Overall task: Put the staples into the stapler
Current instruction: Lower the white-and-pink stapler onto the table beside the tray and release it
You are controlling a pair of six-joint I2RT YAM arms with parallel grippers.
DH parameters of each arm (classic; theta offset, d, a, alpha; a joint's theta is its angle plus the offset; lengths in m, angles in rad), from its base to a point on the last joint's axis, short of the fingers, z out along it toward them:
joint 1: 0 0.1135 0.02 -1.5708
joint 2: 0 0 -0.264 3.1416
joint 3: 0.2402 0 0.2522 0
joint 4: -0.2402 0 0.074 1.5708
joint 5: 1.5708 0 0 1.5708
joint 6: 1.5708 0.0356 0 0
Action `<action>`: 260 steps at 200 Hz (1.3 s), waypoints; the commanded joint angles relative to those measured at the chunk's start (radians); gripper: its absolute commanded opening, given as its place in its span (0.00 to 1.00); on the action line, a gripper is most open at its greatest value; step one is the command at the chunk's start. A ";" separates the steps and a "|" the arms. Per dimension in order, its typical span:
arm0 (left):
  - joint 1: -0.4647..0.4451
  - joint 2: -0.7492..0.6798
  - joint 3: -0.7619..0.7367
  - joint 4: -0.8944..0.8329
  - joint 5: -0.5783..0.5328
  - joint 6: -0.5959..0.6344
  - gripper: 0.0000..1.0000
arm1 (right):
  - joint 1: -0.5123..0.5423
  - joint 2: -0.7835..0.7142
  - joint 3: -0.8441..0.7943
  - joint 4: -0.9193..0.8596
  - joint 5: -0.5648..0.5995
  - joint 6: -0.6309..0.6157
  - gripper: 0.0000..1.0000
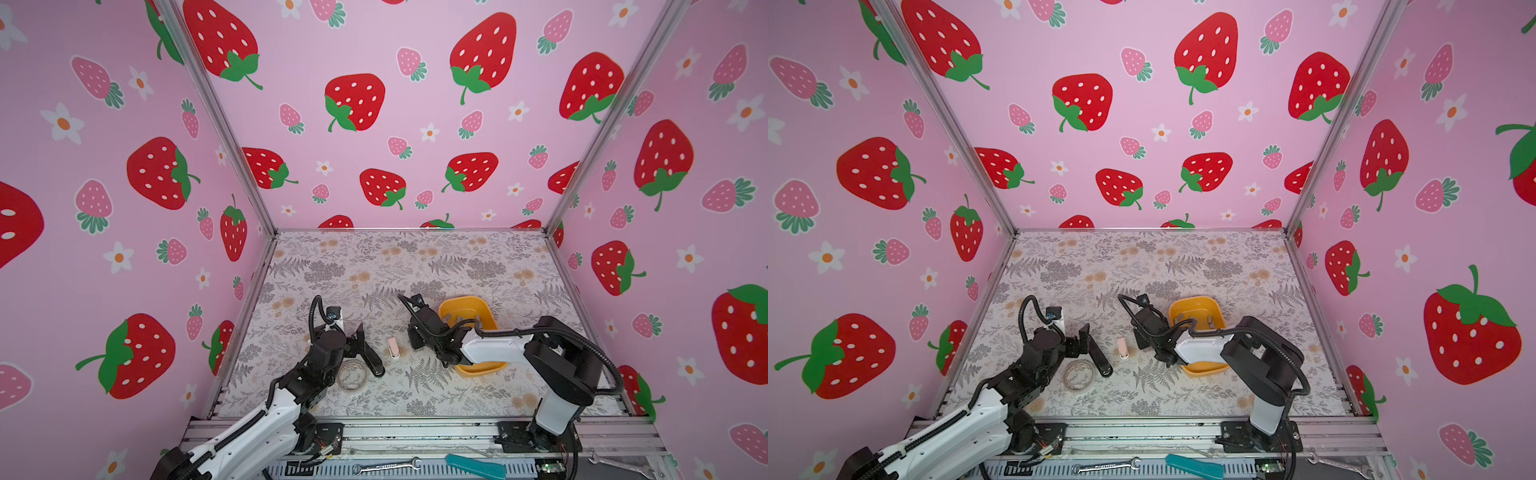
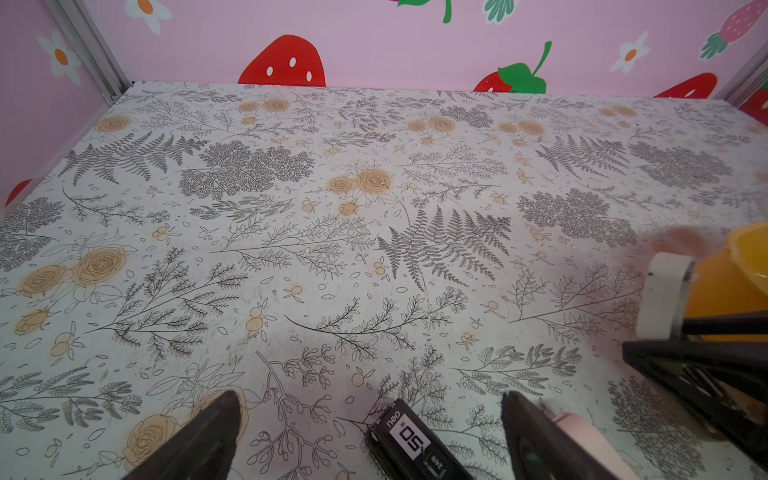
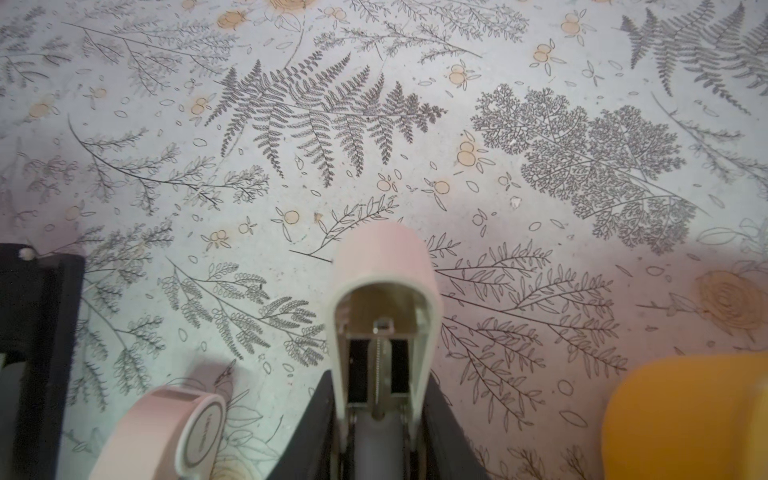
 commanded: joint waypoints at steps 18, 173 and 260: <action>0.002 -0.040 -0.021 0.021 0.002 -0.014 0.99 | 0.003 0.046 0.033 0.011 0.035 0.035 0.10; 0.003 -0.117 -0.042 0.016 -0.005 -0.001 0.99 | 0.005 -0.042 0.001 0.051 0.028 0.037 0.51; 0.003 -0.117 0.261 -0.063 0.168 0.009 0.99 | -0.025 -0.588 -0.222 0.250 0.167 -0.041 0.69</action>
